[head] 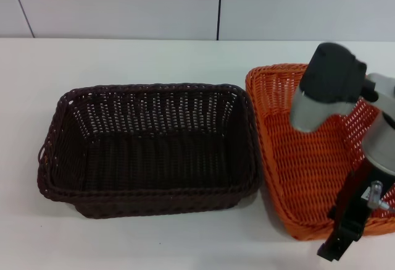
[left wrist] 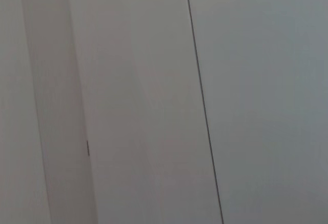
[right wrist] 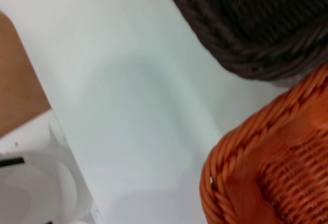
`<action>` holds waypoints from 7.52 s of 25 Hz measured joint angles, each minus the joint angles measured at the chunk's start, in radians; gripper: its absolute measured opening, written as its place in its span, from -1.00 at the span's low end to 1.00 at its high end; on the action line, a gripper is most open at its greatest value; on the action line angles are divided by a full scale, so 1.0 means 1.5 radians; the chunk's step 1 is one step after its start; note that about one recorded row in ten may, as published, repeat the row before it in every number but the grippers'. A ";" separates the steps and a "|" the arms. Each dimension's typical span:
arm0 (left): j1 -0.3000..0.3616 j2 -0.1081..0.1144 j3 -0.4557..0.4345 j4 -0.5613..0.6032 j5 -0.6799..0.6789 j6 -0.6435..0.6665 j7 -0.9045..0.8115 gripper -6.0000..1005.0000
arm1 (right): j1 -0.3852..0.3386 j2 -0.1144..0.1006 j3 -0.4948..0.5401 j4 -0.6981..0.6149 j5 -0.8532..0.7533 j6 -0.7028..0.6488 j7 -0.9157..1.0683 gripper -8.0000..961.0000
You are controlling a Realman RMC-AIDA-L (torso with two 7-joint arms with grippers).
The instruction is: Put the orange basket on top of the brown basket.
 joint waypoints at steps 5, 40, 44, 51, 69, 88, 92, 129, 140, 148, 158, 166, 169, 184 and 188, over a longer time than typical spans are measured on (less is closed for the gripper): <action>0.001 0.000 0.000 0.000 0.000 -0.001 0.000 0.56 | 0.001 0.001 -0.015 0.012 -0.007 0.008 0.003 0.53; -0.020 0.005 -0.014 -0.001 0.005 -0.010 0.000 0.56 | 0.029 0.003 -0.080 -0.192 -0.080 0.107 0.158 -0.63; -0.021 0.006 -0.012 -0.002 0.005 -0.010 0.000 0.56 | 0.029 0.003 -0.077 -0.216 -0.092 0.108 0.173 -0.67; -0.021 0.008 -0.012 -0.004 0.005 -0.010 0.000 0.55 | 0.030 0.003 -0.074 -0.258 -0.124 0.109 0.189 -0.66; -0.022 0.004 -0.016 0.001 0.001 -0.018 -0.001 0.54 | 0.047 0.002 -0.194 -0.313 -0.188 0.232 -0.022 -0.66; -0.001 -0.006 -0.018 0.001 -0.002 -0.026 -0.038 0.54 | -0.066 0.003 -0.331 -0.399 -0.131 0.329 -0.441 -0.65; 0.001 -0.005 -0.018 0.001 -0.002 -0.029 -0.045 0.54 | -0.118 0.004 -0.342 -0.418 -0.125 0.364 -0.536 -0.65; 0.006 -0.008 -0.001 0.002 -0.002 -0.053 -0.082 0.54 | -0.211 -0.025 -0.335 -0.350 -0.088 0.508 -0.786 -0.64; 0.009 -0.008 0.008 0.001 -0.003 -0.053 -0.088 0.54 | -0.229 -0.035 -0.344 -0.355 -0.082 0.488 -0.788 -0.64; 0.008 -0.006 0.008 0.001 0.002 -0.053 -0.088 0.54 | -0.311 -0.029 -0.349 -0.441 -0.091 0.487 -0.798 -0.35; 0.011 -0.002 0.008 0.001 0.004 -0.054 -0.082 0.54 | -0.373 -0.002 -0.418 -0.460 -0.116 0.517 -0.813 0.26; 0.023 -0.001 0.015 0.001 0.003 -0.051 -0.084 0.54 | -0.392 0.000 -0.487 -0.456 -0.119 0.582 -0.801 0.31; 0.027 -0.001 0.015 0.000 0.003 -0.047 -0.086 0.54 | -0.386 0.000 -0.505 -0.439 -0.081 0.625 -0.788 0.31; 0.047 0.003 0.003 0.000 -0.001 0.012 -0.162 0.54 | -0.285 0.005 -0.504 -0.101 0.158 1.435 -0.335 0.31; 0.052 0.004 -0.006 -0.006 -0.001 0.019 -0.166 0.54 | -0.318 0.002 -0.439 -0.046 0.254 1.563 -0.191 0.31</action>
